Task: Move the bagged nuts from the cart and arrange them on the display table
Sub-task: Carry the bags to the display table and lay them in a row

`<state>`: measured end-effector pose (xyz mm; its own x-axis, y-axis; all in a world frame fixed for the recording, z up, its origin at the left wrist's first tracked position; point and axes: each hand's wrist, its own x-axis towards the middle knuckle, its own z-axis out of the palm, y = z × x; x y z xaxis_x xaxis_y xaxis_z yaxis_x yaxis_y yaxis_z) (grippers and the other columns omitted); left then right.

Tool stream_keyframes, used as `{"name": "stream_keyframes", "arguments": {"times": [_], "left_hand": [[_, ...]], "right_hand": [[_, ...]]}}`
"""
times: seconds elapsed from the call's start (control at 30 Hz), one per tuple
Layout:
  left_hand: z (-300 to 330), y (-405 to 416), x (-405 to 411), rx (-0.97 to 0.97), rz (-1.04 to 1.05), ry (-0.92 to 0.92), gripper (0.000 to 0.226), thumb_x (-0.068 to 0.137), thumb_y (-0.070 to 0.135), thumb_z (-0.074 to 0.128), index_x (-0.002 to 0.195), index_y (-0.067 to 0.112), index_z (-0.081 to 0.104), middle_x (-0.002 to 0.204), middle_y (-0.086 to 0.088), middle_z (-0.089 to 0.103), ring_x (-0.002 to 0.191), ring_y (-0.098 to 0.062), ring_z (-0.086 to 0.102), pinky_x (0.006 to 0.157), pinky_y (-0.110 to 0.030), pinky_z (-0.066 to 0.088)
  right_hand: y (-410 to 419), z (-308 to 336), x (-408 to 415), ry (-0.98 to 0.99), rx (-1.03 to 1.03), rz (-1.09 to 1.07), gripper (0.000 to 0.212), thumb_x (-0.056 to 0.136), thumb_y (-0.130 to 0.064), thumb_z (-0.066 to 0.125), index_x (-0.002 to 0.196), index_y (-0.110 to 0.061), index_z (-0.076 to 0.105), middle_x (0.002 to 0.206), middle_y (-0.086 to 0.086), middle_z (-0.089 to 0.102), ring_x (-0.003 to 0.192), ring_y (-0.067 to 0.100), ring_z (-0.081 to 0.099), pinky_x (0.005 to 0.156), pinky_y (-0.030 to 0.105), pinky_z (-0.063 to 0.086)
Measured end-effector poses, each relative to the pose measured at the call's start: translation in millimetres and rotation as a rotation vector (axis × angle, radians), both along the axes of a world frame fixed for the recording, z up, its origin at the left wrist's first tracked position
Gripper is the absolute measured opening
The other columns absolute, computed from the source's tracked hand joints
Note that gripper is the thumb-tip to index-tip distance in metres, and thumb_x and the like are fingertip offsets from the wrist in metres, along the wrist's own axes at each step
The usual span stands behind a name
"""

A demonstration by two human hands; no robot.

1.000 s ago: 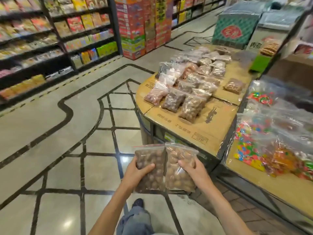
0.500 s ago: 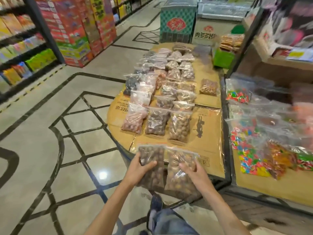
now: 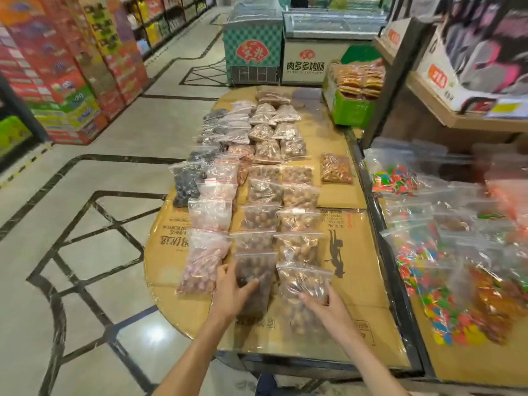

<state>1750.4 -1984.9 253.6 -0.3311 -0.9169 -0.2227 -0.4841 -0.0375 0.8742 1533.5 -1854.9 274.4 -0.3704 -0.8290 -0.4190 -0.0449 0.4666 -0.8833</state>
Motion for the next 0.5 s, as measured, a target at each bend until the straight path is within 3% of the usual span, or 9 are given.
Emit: {"name": "stream_keyframes", "arguments": {"times": [0.1,0.23,0.37,0.4,0.47,0.5], "left_hand": [[-15,-10,2,-0.058,-0.017,-0.055,0.071,0.09,0.041,0.078,0.151,0.029,0.043,0.125,-0.004,0.047,0.117,-0.015,0.047,0.1,-0.032,0.041],[-23,-22,13,-0.079,-0.059,-0.07,0.079,0.087,0.047,0.076,0.155,0.027,0.041,0.136,0.0,0.052,0.13,-0.018,0.047,0.113,-0.043,0.042],[-27,-28,17,-0.077,-0.109,-0.124,0.079,0.082,0.064,0.064,0.149,0.027,0.044,0.13,0.0,0.051,0.126,-0.017,0.045,0.114,-0.046,0.041],[-29,-29,17,-0.078,-0.112,-0.127,0.079,0.081,0.067,0.063,0.148,0.028,0.045,0.13,0.001,0.051,0.126,-0.018,0.045,0.114,-0.046,0.041],[-31,-29,18,-0.075,-0.09,-0.099,0.081,0.082,0.065,0.067,0.15,0.029,0.042,0.136,0.003,0.051,0.133,-0.019,0.046,0.117,-0.045,0.041],[-31,-28,18,-0.083,-0.083,-0.072,0.085,0.084,0.059,0.072,0.155,0.029,0.037,0.144,0.003,0.048,0.139,-0.019,0.044,0.12,-0.044,0.038]], "right_hand": [[-15,-9,-3,0.013,0.026,-0.009,0.097,0.091,-0.053,0.074,0.167,-0.022,0.023,0.171,-0.002,0.03,0.157,0.024,0.032,0.124,0.049,0.03],[-31,-10,0,0.025,-0.006,0.01,0.096,0.088,-0.055,0.077,0.165,-0.025,0.027,0.169,-0.003,0.036,0.154,0.021,0.036,0.123,0.049,0.032],[-39,-22,6,0.106,-0.005,0.021,0.092,0.093,-0.055,0.072,0.166,-0.028,0.023,0.163,-0.019,0.013,0.162,0.02,0.015,0.127,0.053,0.022],[-39,-25,8,0.144,0.007,0.012,0.085,0.094,-0.055,0.072,0.162,-0.029,0.029,0.162,-0.02,0.01,0.162,0.023,0.015,0.127,0.053,0.023],[-39,-31,10,0.239,0.059,0.021,0.064,0.09,-0.058,0.074,0.14,-0.029,0.046,0.145,-0.012,0.027,0.148,0.023,0.032,0.124,0.052,0.034],[-38,-32,9,0.292,0.097,0.017,0.065,0.087,-0.062,0.075,0.136,-0.027,0.049,0.135,-0.008,0.03,0.14,0.02,0.035,0.122,0.053,0.037]]}}
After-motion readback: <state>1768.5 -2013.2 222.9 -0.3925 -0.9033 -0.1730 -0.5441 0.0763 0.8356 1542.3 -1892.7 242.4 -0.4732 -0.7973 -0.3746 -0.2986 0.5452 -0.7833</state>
